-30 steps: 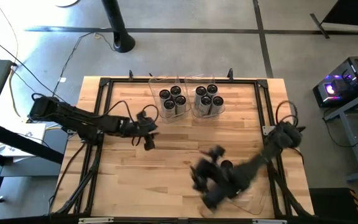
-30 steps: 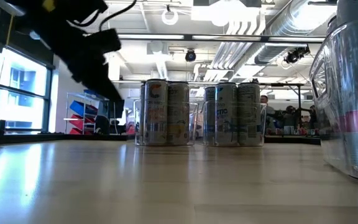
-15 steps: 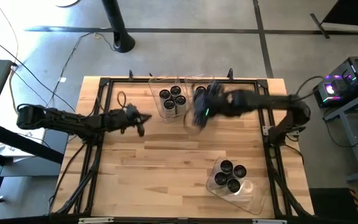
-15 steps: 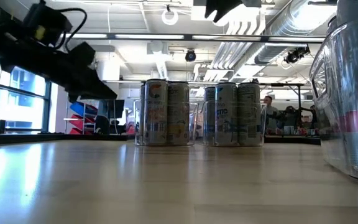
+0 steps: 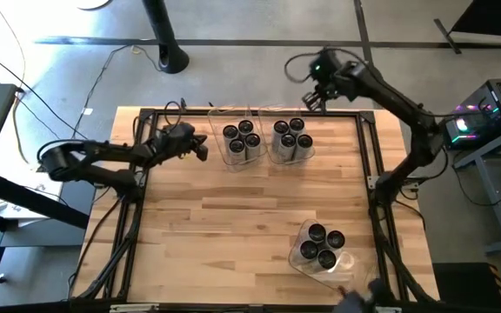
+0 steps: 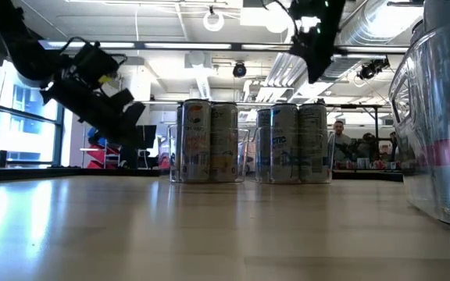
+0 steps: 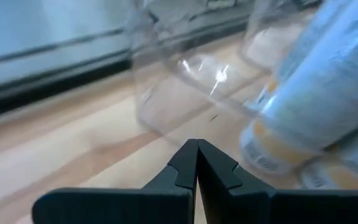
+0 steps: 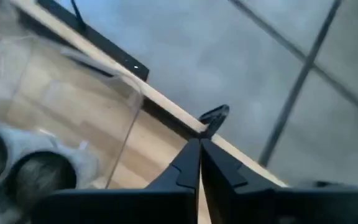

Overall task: Sort soda cans
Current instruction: Adjust the transparent bins on the table

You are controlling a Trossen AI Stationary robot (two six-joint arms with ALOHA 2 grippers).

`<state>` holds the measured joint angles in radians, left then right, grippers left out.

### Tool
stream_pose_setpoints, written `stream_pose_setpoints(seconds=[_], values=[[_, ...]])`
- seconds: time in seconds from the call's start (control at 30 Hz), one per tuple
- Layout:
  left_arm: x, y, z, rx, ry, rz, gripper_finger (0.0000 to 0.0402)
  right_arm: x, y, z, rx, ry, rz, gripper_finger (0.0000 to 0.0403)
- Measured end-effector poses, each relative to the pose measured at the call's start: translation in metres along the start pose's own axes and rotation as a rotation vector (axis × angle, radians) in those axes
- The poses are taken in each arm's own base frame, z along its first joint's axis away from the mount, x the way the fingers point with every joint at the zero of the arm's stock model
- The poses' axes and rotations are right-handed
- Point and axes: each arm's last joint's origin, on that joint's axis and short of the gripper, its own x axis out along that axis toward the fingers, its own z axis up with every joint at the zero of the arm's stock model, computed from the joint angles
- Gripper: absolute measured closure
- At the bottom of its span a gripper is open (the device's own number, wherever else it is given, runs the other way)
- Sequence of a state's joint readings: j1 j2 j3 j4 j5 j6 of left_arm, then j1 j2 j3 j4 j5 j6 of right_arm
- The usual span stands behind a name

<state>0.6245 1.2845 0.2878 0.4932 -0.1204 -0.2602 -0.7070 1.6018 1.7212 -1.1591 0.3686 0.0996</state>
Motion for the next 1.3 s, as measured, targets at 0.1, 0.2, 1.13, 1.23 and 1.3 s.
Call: stream_pose_setpoints(seconds=[0.1,0.2,1.13,1.23,1.3], values=[[0.009,0.007,-0.005,-0.039,0.029,0.007,0.0401,0.032,-0.024,-0.004,0.115,0.024,0.161,0.0392],[0.017,0.010,-0.007,-0.066,0.019,0.007,0.0401,0.065,-0.034,-0.017,0.181,0.057,0.259,0.0400],[0.064,0.023,0.055,0.057,0.056,-0.081,0.0401,0.088,-0.016,-0.065,0.108,0.300,0.385,0.0403],[0.041,0.021,0.052,0.080,0.050,-0.044,0.0401,0.065,-0.014,-0.066,0.086,0.249,0.338,0.0403],[0.025,0.020,0.046,0.085,0.028,-0.035,0.0401,0.050,-0.013,-0.071,0.108,0.191,0.329,0.0403]])
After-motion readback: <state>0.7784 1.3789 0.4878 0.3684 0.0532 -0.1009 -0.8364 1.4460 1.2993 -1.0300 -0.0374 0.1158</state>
